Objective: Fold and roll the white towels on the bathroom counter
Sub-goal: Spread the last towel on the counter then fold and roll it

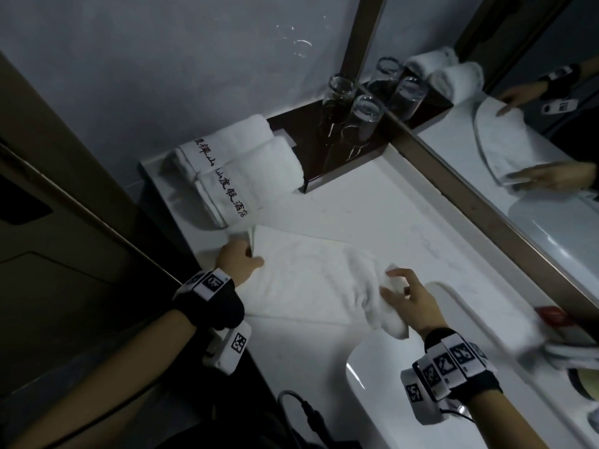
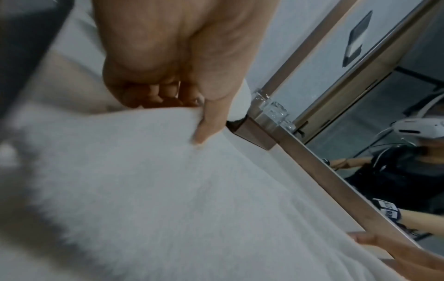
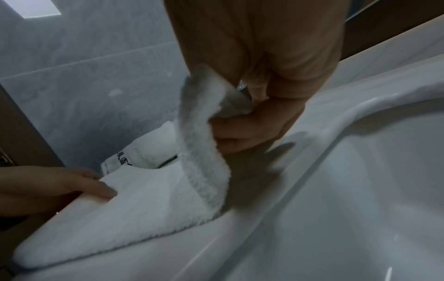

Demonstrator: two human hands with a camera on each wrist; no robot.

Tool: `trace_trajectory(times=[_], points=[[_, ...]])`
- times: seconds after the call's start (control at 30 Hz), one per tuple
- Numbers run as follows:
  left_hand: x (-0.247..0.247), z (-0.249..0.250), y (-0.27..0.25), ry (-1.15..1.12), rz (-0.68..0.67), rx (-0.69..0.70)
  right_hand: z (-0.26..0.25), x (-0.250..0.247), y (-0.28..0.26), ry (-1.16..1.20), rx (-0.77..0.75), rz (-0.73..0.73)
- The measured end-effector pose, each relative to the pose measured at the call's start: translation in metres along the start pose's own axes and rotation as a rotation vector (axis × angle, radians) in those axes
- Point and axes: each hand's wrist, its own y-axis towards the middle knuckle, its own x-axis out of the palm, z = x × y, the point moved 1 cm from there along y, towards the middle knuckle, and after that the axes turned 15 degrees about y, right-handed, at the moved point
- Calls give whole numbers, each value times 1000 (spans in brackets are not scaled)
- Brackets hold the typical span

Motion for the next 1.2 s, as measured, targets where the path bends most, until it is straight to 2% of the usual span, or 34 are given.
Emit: trace_trajectory(times=[0.07, 0.17, 0.27, 0.4, 0.5, 0.6, 0.67, 0.73, 0.77, 0.83, 0.9, 1.03, 1.13, 1.2], points=[[-7, 15, 3, 94, 25, 116, -1, -2, -4, 55, 8, -42], [-21, 41, 15, 359, 89, 328, 0, -2, -9, 91, 6, -97], [-38, 70, 35, 395, 236, 504, 8, 7, -15, 187, 32, -107], [-42, 97, 41, 405, 427, 542, 16, 14, -25, 489, 68, -46], [-22, 96, 21, 529, 487, 546, 19, 14, -30, 541, 31, -45], [11, 89, -15, 547, 412, 603, 19, 16, -33, 404, -101, -11], [33, 84, -38, 543, 283, 694, 17, 20, -32, 247, -170, 66], [54, 80, -55, 544, 76, 776, 16, 24, -30, -3, -265, 90], [63, 78, -62, 534, -17, 788, 15, 25, -29, -135, -342, 117], [75, 77, -72, 459, -107, 778, 13, 26, -27, -256, -497, 178], [81, 79, -80, 424, -111, 768, 5, 29, -28, -312, -581, 188], [81, 77, -87, 328, -20, 673, -13, 38, -38, -354, -670, 136], [71, 68, -88, 238, 50, 675, -21, 47, -49, -293, -598, 92], [58, 53, -85, 164, 56, 706, -21, 51, -54, -268, -604, 23]])
